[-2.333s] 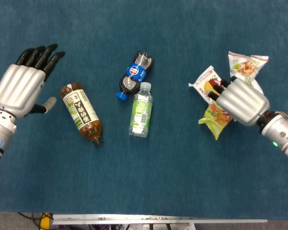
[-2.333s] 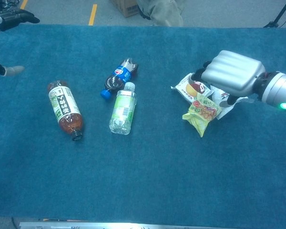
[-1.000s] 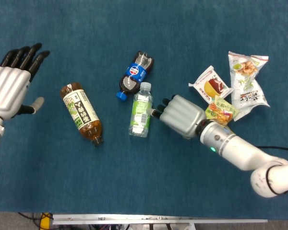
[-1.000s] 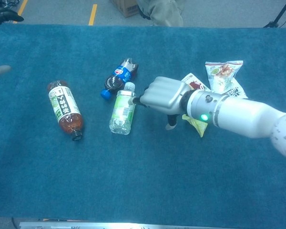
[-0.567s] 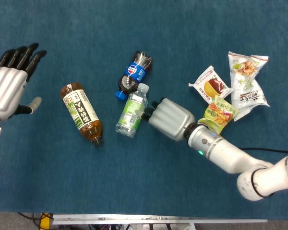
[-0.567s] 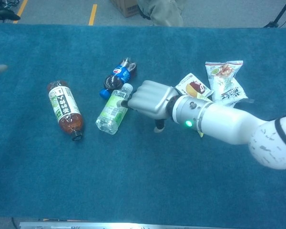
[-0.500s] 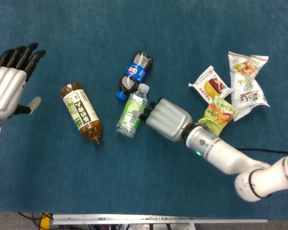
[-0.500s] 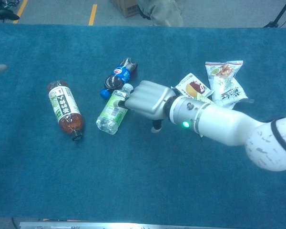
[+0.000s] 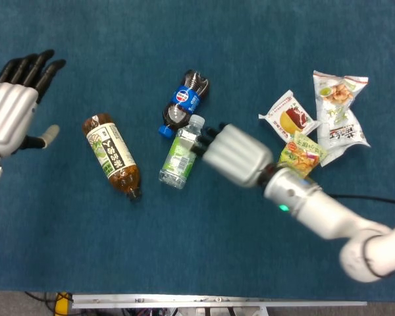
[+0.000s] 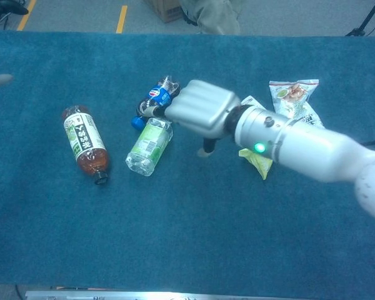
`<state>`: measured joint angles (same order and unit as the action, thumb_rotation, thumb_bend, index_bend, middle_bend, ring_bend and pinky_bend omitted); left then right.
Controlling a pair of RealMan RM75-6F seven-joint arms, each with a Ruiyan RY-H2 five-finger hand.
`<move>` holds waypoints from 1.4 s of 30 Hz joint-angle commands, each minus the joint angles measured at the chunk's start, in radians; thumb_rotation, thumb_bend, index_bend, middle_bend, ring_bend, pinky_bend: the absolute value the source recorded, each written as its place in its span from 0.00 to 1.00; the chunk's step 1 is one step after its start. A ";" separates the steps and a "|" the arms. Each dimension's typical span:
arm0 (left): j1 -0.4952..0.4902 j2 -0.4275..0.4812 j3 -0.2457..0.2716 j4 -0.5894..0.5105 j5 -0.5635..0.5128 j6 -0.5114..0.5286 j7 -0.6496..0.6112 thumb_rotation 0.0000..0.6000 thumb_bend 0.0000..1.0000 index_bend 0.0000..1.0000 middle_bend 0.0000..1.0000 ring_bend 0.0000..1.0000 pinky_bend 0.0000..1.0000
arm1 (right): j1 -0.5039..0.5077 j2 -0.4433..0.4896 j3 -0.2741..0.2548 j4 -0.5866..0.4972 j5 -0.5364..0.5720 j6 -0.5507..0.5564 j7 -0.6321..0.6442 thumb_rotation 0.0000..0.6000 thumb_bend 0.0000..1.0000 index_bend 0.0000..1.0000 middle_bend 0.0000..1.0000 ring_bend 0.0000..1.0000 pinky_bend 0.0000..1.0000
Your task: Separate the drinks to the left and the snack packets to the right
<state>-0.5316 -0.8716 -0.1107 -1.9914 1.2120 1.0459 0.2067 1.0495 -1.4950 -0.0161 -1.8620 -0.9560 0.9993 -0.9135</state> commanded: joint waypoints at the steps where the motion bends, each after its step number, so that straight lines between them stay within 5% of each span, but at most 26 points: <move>1: -0.029 -0.015 -0.010 0.033 0.039 -0.046 -0.049 1.00 0.28 0.00 0.00 0.00 0.07 | -0.067 0.143 -0.057 -0.087 -0.108 0.049 0.069 1.00 0.09 0.04 0.33 0.26 0.44; 9: -0.120 -0.076 -0.036 0.130 0.116 -0.174 -0.177 1.00 0.28 0.00 0.00 0.00 0.07 | -0.200 0.365 -0.151 -0.131 -0.298 0.137 0.208 1.00 0.09 0.04 0.33 0.26 0.44; 19: -0.235 -0.257 -0.044 0.310 0.150 -0.292 -0.251 1.00 0.28 0.00 0.00 0.00 0.07 | -0.367 0.540 -0.201 -0.115 -0.479 0.271 0.383 1.00 0.09 0.04 0.33 0.26 0.44; 38: -0.437 -0.541 -0.073 0.619 0.113 -0.451 -0.276 1.00 0.26 0.07 0.07 0.00 0.07 | -0.506 0.593 -0.138 -0.063 -0.552 0.277 0.478 1.00 0.09 0.05 0.33 0.26 0.44; 42: -0.479 -0.593 -0.072 0.693 0.083 -0.500 -0.255 0.91 0.26 0.10 0.08 0.00 0.06 | -0.520 0.590 -0.121 -0.053 -0.551 0.262 0.486 1.00 0.09 0.05 0.33 0.26 0.44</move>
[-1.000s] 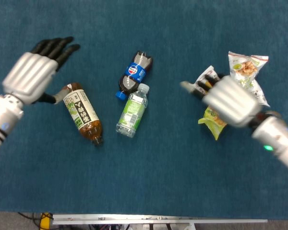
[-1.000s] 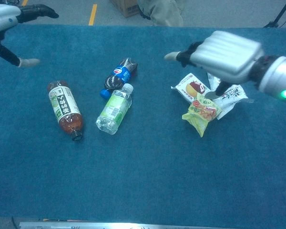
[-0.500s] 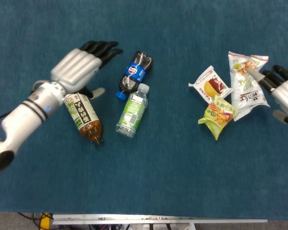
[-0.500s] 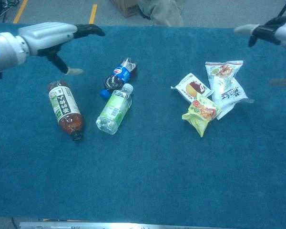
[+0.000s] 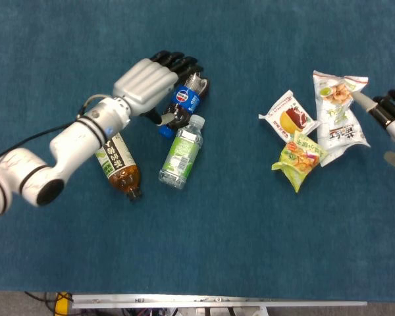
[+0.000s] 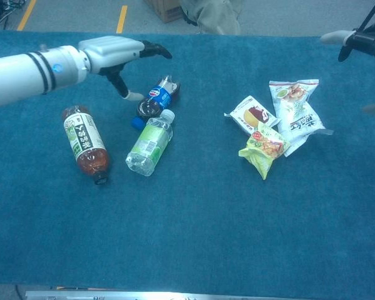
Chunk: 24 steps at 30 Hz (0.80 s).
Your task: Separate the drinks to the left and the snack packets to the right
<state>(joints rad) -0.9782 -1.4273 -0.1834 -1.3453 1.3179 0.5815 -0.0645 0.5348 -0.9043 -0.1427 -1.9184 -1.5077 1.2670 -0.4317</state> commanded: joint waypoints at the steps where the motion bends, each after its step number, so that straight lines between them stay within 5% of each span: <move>1: -0.045 -0.051 0.002 0.068 -0.035 -0.051 0.026 0.87 0.26 0.11 0.08 0.00 0.05 | -0.009 -0.002 0.010 0.006 0.000 -0.009 0.006 1.00 0.09 0.05 0.33 0.26 0.44; 5: -0.080 -0.086 0.003 0.122 -0.083 -0.091 0.064 0.60 0.26 0.11 0.09 0.00 0.04 | -0.021 -0.005 0.025 0.015 -0.001 -0.022 0.015 1.00 0.09 0.05 0.33 0.26 0.44; 10: -0.108 -0.110 0.008 0.155 -0.135 -0.108 0.113 0.47 0.26 0.14 0.12 0.00 0.03 | -0.035 -0.011 0.044 0.024 -0.006 -0.032 0.022 1.00 0.09 0.05 0.33 0.27 0.44; 24: -0.152 -0.155 0.031 0.192 -0.229 -0.130 0.177 0.40 0.26 0.16 0.18 0.00 0.00 | -0.070 -0.015 0.083 0.032 -0.025 -0.044 0.027 1.00 0.09 0.05 0.33 0.27 0.44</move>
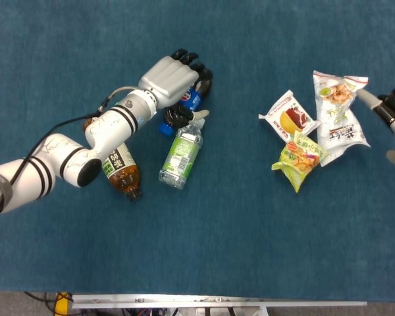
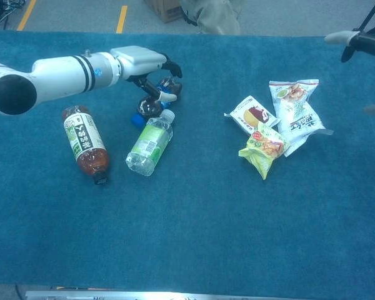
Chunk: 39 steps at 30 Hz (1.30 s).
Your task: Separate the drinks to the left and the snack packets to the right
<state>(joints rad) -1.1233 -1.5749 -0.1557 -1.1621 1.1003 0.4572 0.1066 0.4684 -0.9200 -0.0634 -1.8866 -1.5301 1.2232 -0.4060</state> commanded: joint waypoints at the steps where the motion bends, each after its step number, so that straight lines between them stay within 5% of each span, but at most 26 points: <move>1: -0.010 -0.010 0.005 0.013 -0.016 -0.008 0.008 0.40 0.26 0.16 0.18 0.00 0.00 | -0.006 0.002 0.007 0.001 -0.003 -0.001 0.002 1.00 0.09 0.05 0.33 0.27 0.44; 10: -0.016 0.008 0.029 -0.006 -0.039 -0.015 0.027 0.40 0.26 0.16 0.21 0.00 0.00 | -0.021 0.004 0.026 0.004 -0.010 -0.008 0.011 1.00 0.09 0.05 0.33 0.27 0.44; 23: 0.014 0.167 0.086 -0.210 -0.076 0.043 0.083 0.40 0.26 0.16 0.25 0.01 0.00 | -0.037 -0.003 0.049 -0.006 -0.032 -0.015 0.004 1.00 0.09 0.05 0.33 0.27 0.44; 39: -0.024 0.037 0.068 -0.055 -0.130 0.028 0.073 0.42 0.26 0.15 0.16 0.01 0.00 | -0.061 0.003 0.065 0.001 -0.034 -0.016 0.020 1.00 0.09 0.05 0.33 0.27 0.44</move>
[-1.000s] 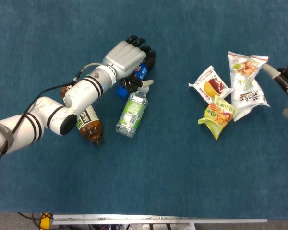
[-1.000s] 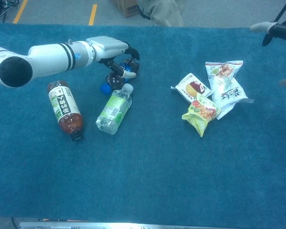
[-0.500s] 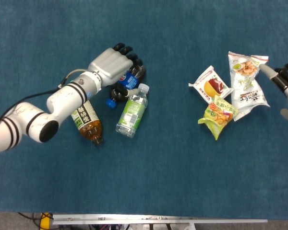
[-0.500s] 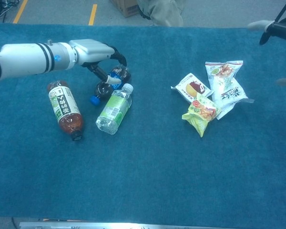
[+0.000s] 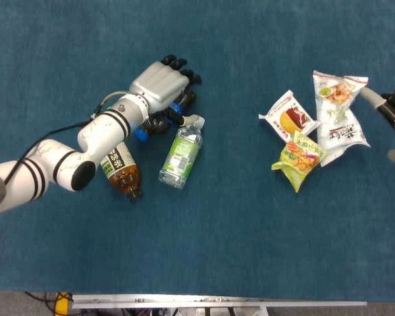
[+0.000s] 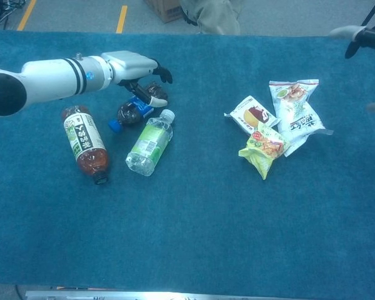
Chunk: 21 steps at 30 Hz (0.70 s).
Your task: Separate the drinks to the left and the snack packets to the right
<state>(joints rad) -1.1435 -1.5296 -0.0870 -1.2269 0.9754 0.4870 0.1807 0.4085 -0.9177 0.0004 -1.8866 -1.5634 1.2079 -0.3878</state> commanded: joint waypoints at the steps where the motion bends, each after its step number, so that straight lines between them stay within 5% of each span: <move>1: -0.003 -0.009 -0.004 0.009 -0.007 -0.001 -0.006 0.42 0.26 0.15 0.16 0.01 0.00 | -0.003 0.001 0.002 0.002 -0.002 -0.001 0.004 1.00 0.09 0.05 0.33 0.27 0.44; 13: -0.001 0.022 0.035 -0.026 -0.017 -0.021 0.011 0.41 0.26 0.15 0.21 0.01 0.00 | -0.017 0.004 0.008 0.001 -0.020 0.004 0.012 1.00 0.09 0.05 0.33 0.27 0.44; 21: 0.026 0.122 0.073 -0.171 -0.009 0.004 0.025 0.42 0.26 0.15 0.25 0.01 0.00 | -0.022 0.003 0.012 -0.013 -0.038 0.006 0.003 1.00 0.09 0.05 0.33 0.27 0.44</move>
<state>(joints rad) -1.1282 -1.4379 -0.0291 -1.3609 0.9618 0.4831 0.1999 0.3867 -0.9146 0.0120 -1.8989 -1.6013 1.2146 -0.3842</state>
